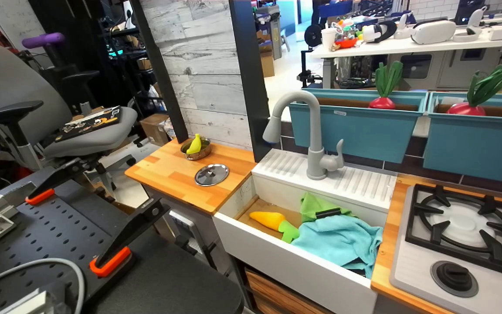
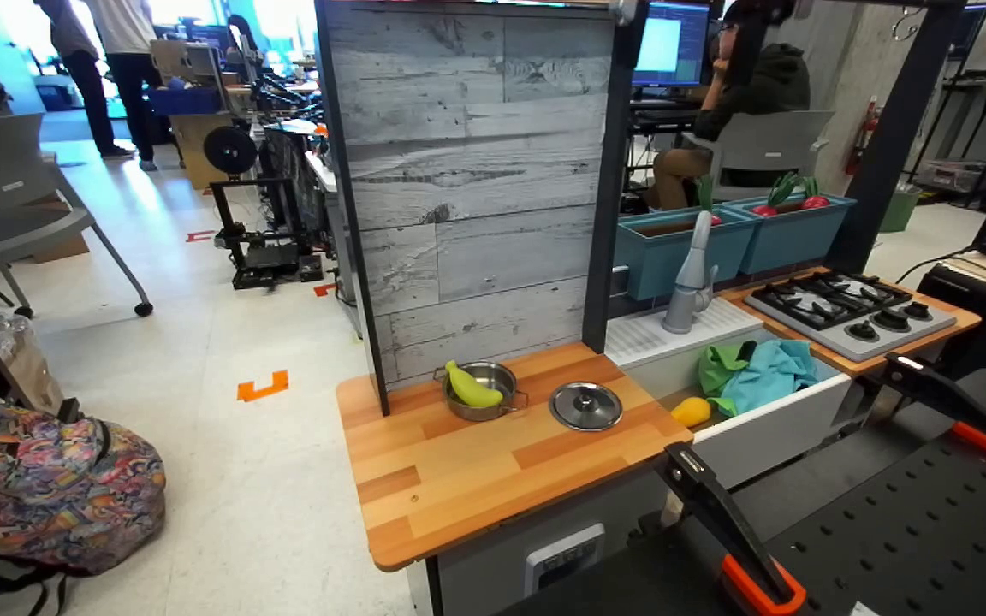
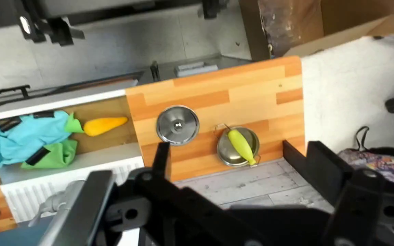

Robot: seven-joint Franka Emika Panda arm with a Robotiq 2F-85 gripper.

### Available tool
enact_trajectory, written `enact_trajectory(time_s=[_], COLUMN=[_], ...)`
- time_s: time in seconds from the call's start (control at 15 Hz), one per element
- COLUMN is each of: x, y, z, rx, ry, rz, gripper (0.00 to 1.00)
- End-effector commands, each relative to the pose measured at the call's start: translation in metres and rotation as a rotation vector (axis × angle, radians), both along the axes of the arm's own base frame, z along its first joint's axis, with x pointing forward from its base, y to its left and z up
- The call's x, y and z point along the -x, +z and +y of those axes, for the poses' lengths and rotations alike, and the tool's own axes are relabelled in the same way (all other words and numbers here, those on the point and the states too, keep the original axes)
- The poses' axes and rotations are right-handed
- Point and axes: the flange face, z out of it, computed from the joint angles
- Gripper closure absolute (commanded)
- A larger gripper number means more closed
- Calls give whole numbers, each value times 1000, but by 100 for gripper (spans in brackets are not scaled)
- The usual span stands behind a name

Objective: Remove the banana plush toy from the pot and put it on the base top, pick up the lid and close the pot

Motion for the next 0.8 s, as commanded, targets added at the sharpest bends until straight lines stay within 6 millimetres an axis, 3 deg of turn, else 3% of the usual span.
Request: enact_trajectory(time_s=[0.0,0.4,0.73], x=[-26,-59,-87], y=[-55,-153,-212], z=[18,30,33], rx=[-31,-10,49], ry=[-13,-17,-28], rz=[-86,-35,58], gripper=[0,0,0])
